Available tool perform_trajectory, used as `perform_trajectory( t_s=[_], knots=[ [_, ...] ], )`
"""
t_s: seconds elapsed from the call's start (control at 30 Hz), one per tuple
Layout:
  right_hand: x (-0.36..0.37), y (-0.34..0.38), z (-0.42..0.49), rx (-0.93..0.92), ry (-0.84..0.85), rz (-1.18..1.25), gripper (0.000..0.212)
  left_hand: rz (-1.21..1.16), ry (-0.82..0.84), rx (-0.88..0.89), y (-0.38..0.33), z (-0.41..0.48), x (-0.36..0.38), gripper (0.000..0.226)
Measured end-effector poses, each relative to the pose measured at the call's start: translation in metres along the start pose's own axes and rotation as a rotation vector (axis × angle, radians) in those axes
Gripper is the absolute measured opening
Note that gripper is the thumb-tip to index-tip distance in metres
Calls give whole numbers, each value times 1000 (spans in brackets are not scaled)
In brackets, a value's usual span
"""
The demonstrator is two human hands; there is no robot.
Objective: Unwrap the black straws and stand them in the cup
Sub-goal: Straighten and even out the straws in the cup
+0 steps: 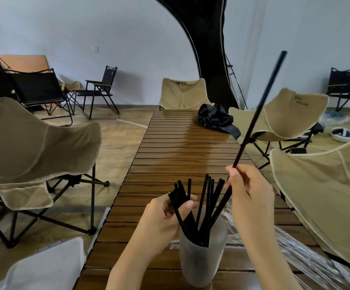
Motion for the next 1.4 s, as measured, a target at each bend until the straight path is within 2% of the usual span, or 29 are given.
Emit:
perform_trajectory(
  t_s=[0.17, 0.33, 0.4, 0.7, 0.83, 1.03, 1.1, 1.2, 1.27, 1.33, 1.4],
  knots=[
    [0, 4, 2, -19, 37, 72, 17, -25, 7, -9, 2, -1, 1, 29],
    [3, 6, 2, 21, 75, 168, 42, -37, 2, -7, 1, -1, 0, 28],
    [5, 6, 2, 44, 106, 183, 46, -50, 0, -9, 1, -1, 0, 31],
    [11, 11, 0, -12, 214, 80, 24, -48, -23, -2, 1, -1, -1, 27],
    [9, 11, 0, -36, 199, 63, 20, -32, -25, 12, 2, 0, 0, 21],
    [2, 8, 2, 11, 141, 106, 13, -19, -32, 19, 1, 0, -1, 26],
    [2, 2, 4, 68, 193, 120, 22, -6, -39, 13, 2, 0, -2, 26],
    [11, -9, 1, 153, 402, -22, 39, 31, -58, 0, 3, 1, -3, 24],
    [16, -16, -3, 199, 471, -36, 35, 38, -85, -8, 3, 1, -4, 21],
    [19, -19, -6, 231, 483, 30, 24, 48, -108, -7, 1, 1, -4, 13],
    [22, -19, -9, 229, 497, 96, 22, 45, -127, 3, -1, 1, -4, 8]
  ],
)
Point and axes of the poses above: each hand's wrist, its own z-axis towards the middle knuckle, its own x-axis out of the palm, y = z × x, the point moved 6 cm from there along z, towards the middle knuckle, and after that the axes turned 2 degrees about y, right-handed, at the moved point
